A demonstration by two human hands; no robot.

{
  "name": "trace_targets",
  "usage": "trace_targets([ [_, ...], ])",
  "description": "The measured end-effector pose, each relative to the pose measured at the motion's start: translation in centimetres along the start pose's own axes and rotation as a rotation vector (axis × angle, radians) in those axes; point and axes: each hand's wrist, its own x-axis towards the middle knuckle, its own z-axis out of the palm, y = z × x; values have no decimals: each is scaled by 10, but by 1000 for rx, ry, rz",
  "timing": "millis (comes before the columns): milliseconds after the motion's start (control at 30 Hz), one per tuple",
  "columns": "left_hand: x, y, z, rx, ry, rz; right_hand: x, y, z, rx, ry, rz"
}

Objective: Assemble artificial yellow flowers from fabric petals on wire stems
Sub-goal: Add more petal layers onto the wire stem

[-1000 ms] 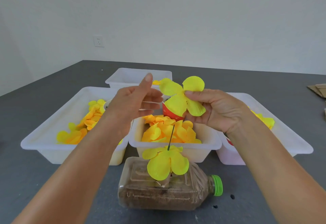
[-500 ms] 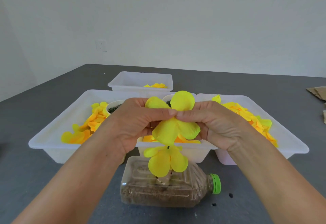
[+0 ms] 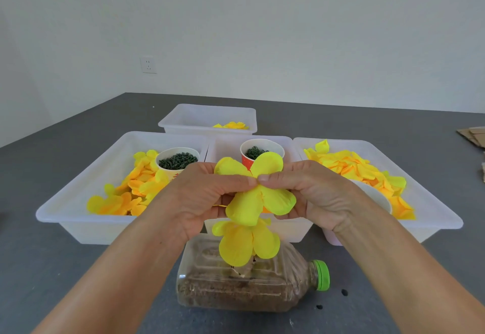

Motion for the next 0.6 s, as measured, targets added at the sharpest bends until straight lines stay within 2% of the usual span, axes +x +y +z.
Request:
trace_targets([
  [300, 0, -3, -2, -22, -93, -39, -2, 1, 1, 47, -49, 0],
  [600, -1, -6, -3, -3, -72, -50, 0, 7, 3, 127, -33, 44],
])
